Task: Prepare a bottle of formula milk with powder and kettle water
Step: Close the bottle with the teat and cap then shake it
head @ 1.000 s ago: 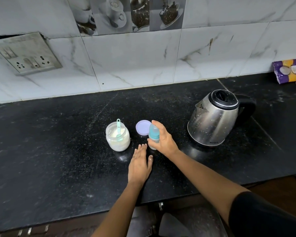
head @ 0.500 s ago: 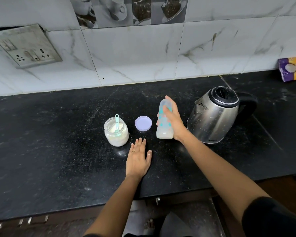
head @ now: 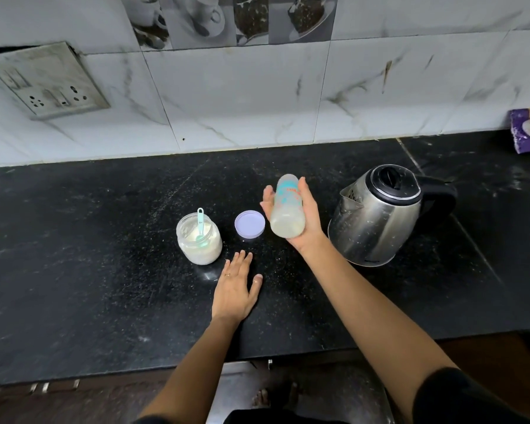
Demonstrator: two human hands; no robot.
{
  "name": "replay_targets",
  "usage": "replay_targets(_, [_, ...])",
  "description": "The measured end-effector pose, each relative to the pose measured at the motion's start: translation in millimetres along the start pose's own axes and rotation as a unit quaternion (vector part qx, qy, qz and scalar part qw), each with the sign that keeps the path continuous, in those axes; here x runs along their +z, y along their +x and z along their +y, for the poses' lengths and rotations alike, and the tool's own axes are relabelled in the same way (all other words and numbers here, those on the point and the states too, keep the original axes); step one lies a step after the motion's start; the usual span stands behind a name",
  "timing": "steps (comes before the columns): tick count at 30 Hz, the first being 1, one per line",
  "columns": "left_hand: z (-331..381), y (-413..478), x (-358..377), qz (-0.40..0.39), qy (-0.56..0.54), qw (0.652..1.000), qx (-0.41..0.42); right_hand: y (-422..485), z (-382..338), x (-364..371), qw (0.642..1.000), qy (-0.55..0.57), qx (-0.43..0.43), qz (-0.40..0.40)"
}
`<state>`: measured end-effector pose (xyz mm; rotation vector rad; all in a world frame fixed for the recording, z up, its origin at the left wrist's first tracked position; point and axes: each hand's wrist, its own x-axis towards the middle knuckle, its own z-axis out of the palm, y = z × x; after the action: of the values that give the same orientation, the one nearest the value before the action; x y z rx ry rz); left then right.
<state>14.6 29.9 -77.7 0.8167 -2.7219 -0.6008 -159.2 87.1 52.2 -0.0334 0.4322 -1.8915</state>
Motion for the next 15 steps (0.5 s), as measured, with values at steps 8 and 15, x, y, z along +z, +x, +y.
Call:
replay_targets(8, [1,-1,-1,-0.002,-0.002,1.000,-0.006,-3,-9,-7,0.991,-0.101,0.083,-0.007])
replay_targets(15, [1,-2,-3,0.001,-0.006,1.000,-0.002,-8,-3,-10,0.992,-0.051,0.062,-0.092])
